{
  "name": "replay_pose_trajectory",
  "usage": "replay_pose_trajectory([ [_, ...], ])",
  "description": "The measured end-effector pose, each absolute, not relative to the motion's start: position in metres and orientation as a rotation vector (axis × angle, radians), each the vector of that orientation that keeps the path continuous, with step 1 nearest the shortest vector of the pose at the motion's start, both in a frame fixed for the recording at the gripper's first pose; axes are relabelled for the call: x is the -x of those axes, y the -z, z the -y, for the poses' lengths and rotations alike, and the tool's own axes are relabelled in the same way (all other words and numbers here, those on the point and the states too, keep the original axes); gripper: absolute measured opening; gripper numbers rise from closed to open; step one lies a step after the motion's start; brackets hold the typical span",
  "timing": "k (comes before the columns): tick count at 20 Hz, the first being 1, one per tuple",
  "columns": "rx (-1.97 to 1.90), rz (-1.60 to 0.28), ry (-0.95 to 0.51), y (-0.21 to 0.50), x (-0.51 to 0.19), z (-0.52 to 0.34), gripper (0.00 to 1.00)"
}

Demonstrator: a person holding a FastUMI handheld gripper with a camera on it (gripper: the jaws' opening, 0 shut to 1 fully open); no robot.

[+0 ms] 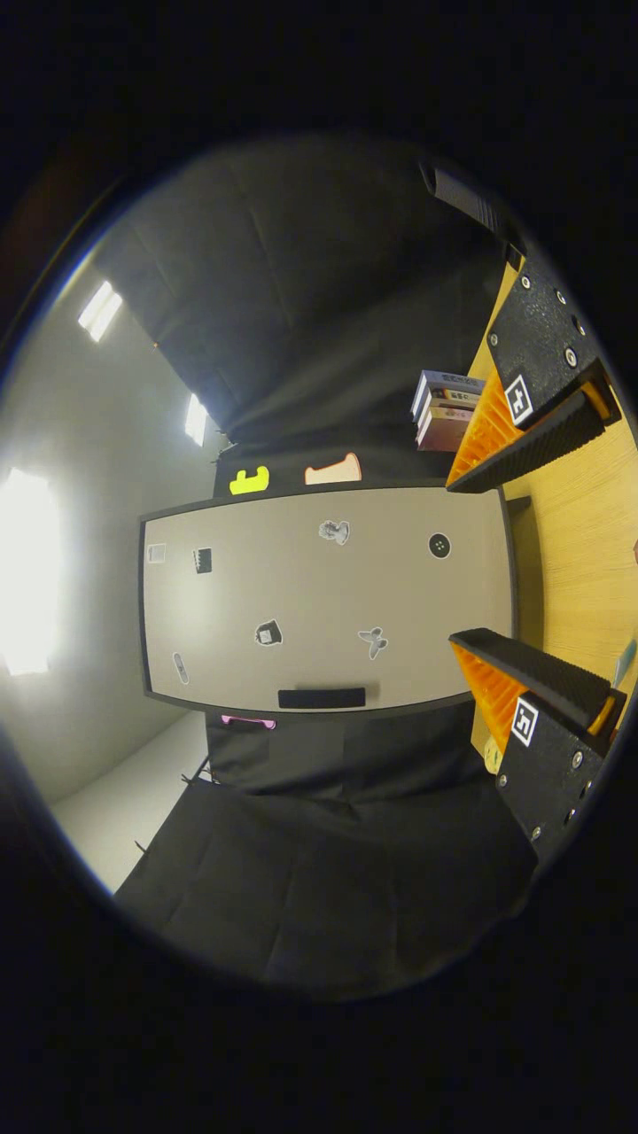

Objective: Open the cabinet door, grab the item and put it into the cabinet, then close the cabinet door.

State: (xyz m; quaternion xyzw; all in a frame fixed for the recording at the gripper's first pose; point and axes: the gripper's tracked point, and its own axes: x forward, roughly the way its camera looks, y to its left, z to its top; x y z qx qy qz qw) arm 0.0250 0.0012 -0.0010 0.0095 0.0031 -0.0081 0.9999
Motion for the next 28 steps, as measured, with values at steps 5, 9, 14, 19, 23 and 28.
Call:
replay_pose_trajectory([
  [5,-0.027,0.002,-0.006,-0.017,-0.060,-0.012,0.95],
  [9,-0.036,0.037,-0.030,-0.046,-0.092,-0.022,0.95],
  [14,-0.060,0.062,-0.083,-0.074,-0.133,-0.048,0.95],
  [19,-0.109,0.067,-0.154,-0.090,-0.174,-0.088,0.95],
  [23,-0.125,0.072,-0.220,-0.100,-0.204,-0.126,0.94],
  [28,-0.111,0.071,-0.262,-0.099,-0.237,-0.163,0.93],
])
